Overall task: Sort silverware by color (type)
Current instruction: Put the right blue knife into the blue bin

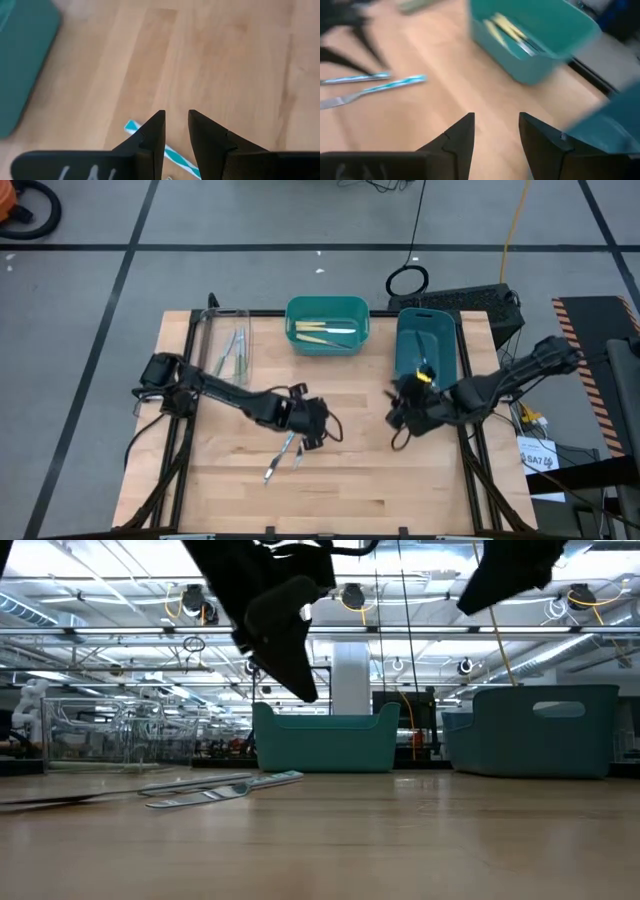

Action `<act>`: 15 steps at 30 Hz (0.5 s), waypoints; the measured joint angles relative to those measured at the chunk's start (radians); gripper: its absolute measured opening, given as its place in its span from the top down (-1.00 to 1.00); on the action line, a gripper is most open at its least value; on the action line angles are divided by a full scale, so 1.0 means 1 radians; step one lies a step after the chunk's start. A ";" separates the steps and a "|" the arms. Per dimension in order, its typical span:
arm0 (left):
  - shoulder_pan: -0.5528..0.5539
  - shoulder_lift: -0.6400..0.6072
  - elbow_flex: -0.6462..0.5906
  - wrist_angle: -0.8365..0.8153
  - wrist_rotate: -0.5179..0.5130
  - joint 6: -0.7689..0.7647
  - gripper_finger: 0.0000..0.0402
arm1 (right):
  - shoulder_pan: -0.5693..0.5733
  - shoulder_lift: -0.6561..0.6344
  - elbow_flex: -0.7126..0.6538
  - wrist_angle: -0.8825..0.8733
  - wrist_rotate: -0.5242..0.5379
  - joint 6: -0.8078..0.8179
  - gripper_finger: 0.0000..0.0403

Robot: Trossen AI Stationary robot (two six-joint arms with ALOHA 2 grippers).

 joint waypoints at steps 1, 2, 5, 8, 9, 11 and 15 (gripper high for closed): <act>-0.017 0.000 -0.008 0.000 -0.029 -0.036 0.54 | 0.017 0.010 0.000 0.044 0.000 -0.042 0.27; -0.033 0.000 -0.016 0.000 -0.056 -0.072 0.54 | 0.032 0.025 0.000 0.087 0.001 -0.083 0.27; -0.069 0.000 -0.035 -0.001 -0.119 -0.187 0.54 | 0.072 0.085 0.000 0.189 0.000 -0.195 0.28; -0.085 0.000 -0.045 -0.048 -0.159 -0.320 0.54 | 0.104 0.162 0.000 0.257 0.000 -0.258 0.28; -0.088 0.000 -0.045 -0.067 -0.159 -0.349 0.53 | 0.116 0.192 0.000 0.277 0.001 -0.267 0.28; -0.091 0.010 -0.045 -0.081 -0.159 -0.404 0.49 | 0.134 0.249 -0.001 0.304 0.000 -0.280 0.28; -0.101 0.047 -0.046 -0.062 -0.153 -0.454 0.27 | 0.163 0.364 -0.002 0.356 0.000 -0.302 0.28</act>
